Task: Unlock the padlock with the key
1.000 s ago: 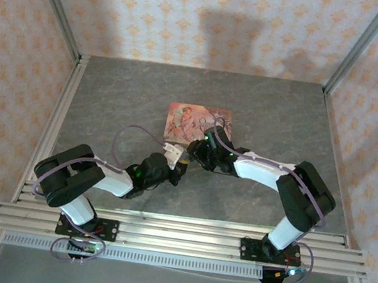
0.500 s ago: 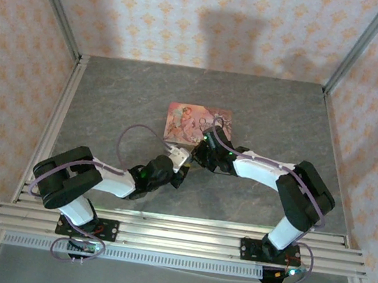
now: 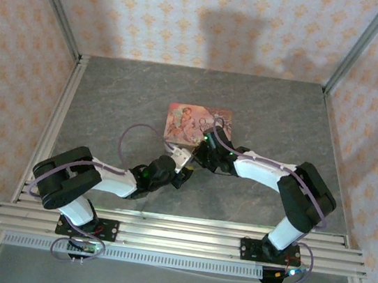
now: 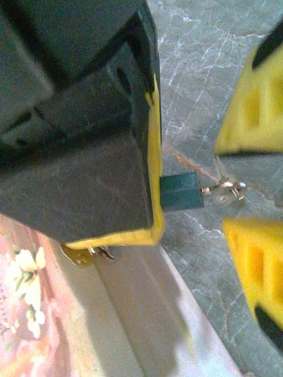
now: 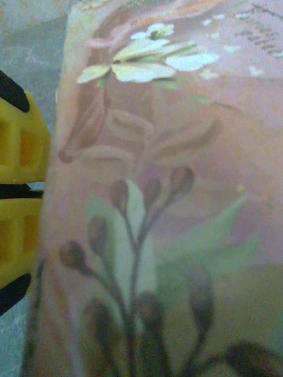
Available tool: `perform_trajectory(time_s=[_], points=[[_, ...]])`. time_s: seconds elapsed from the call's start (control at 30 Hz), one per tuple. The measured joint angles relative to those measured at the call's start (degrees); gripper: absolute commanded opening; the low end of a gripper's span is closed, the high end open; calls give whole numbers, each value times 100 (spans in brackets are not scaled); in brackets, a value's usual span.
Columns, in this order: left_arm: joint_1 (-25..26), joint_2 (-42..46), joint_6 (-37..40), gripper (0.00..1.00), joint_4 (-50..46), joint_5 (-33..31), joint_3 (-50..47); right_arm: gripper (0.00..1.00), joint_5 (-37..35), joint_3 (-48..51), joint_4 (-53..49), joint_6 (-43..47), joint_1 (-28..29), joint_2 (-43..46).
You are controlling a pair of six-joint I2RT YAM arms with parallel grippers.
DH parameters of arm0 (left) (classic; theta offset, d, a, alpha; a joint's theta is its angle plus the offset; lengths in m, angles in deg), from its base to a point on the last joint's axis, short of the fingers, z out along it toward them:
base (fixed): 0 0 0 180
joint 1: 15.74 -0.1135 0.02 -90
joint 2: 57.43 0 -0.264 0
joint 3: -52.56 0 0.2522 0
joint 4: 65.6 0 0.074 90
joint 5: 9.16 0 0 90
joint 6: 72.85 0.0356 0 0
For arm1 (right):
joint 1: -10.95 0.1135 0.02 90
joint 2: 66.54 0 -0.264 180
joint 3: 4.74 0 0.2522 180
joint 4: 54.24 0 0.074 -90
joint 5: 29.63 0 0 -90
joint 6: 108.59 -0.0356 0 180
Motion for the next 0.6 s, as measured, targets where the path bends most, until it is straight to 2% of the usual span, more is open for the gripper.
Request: perform_trajectory(time_s=[0.5, 0.6], points=[[-131, 1331, -632, 49, -887, 17, -315, 0, -13, 372, 306, 321, -24, 188], [-343, 1480, -907, 38, -1106, 42, -330, 0, -13, 518, 382, 380, -35, 302]])
